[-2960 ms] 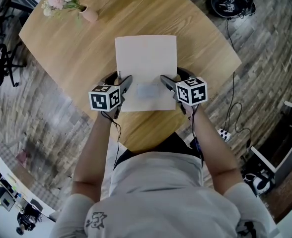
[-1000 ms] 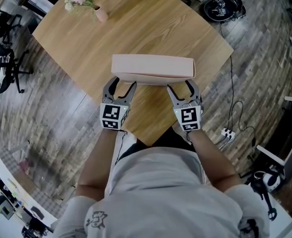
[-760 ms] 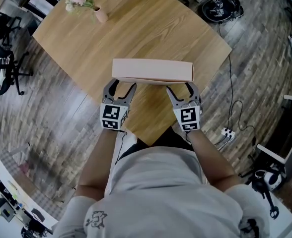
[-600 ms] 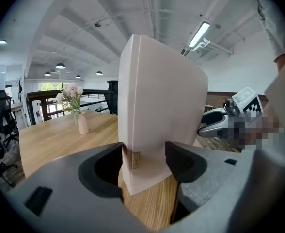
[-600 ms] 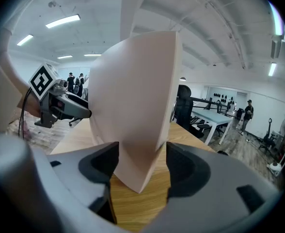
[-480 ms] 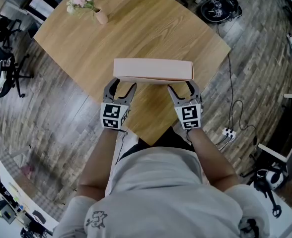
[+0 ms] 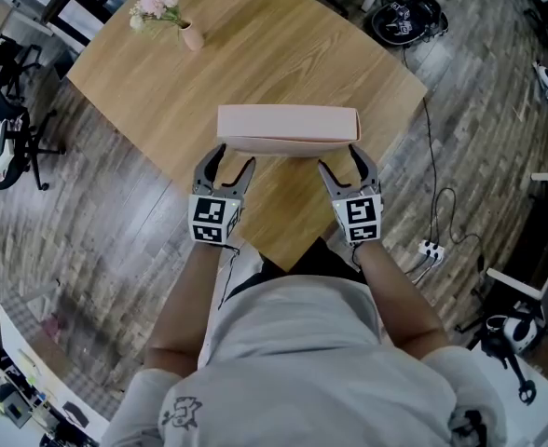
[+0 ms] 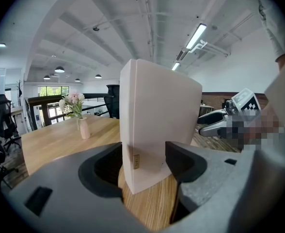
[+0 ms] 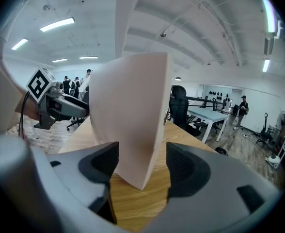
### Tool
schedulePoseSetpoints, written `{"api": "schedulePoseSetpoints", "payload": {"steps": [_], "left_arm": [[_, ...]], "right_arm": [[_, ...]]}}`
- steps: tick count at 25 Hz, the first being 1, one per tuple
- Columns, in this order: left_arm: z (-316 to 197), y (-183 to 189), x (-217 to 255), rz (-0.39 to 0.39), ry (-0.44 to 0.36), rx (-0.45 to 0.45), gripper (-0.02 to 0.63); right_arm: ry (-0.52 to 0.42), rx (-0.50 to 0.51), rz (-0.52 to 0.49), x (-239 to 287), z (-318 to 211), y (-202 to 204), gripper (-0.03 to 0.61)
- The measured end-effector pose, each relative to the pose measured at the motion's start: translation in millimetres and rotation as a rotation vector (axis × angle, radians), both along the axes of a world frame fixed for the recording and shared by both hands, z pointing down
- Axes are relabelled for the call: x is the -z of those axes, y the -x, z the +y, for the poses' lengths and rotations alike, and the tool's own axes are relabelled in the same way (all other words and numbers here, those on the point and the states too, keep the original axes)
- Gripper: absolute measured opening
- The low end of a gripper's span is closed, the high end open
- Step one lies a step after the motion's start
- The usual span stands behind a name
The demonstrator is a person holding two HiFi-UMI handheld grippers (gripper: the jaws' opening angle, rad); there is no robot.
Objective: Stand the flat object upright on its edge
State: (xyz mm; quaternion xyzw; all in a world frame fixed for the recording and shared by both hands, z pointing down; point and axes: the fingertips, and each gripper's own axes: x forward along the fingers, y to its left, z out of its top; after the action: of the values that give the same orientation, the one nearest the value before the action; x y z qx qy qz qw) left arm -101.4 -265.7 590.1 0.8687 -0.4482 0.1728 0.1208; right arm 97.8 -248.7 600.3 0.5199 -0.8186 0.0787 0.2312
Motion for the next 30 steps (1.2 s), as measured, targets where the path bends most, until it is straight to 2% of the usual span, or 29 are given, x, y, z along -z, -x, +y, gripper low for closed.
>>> {"api": "schedulePoseSetpoints", "payload": {"steps": [6, 10, 15, 18, 20, 22, 24, 30], "left_arm": [[18, 9, 23, 0.02, -0.026, 0.011, 0.268], [34, 15, 43, 0.036, -0.049, -0.001, 0.267], [62, 25, 69, 0.049, -0.075, -0.01, 0.196], [83, 30, 79, 0.057, -0.071, -0.027, 0.122], [97, 34, 85, 0.068, -0.07, -0.04, 0.071], [109, 37, 93, 0.081, -0.077, -0.049, 0.032], [122, 39, 102, 0.096, -0.084, -0.072, 0.008], [161, 30, 135, 0.142, -0.105, -0.168, 0.006]], "right_arm": [[-0.027, -0.011, -0.018, 25, 20, 5, 0.305], [-0.061, -0.007, -0.033, 46, 38, 13, 0.266], [-0.089, 0.048, -0.071, 75, 67, 32, 0.165], [-0.112, 0.069, -0.082, 90, 87, 42, 0.102], [-0.126, 0.081, -0.087, 99, 101, 48, 0.034], [-0.134, 0.099, -0.091, 107, 113, 55, 0.005], [-0.14, 0.124, -0.096, 116, 126, 63, 0.005], [-0.139, 0.194, -0.119, 143, 163, 77, 0.005]]}}
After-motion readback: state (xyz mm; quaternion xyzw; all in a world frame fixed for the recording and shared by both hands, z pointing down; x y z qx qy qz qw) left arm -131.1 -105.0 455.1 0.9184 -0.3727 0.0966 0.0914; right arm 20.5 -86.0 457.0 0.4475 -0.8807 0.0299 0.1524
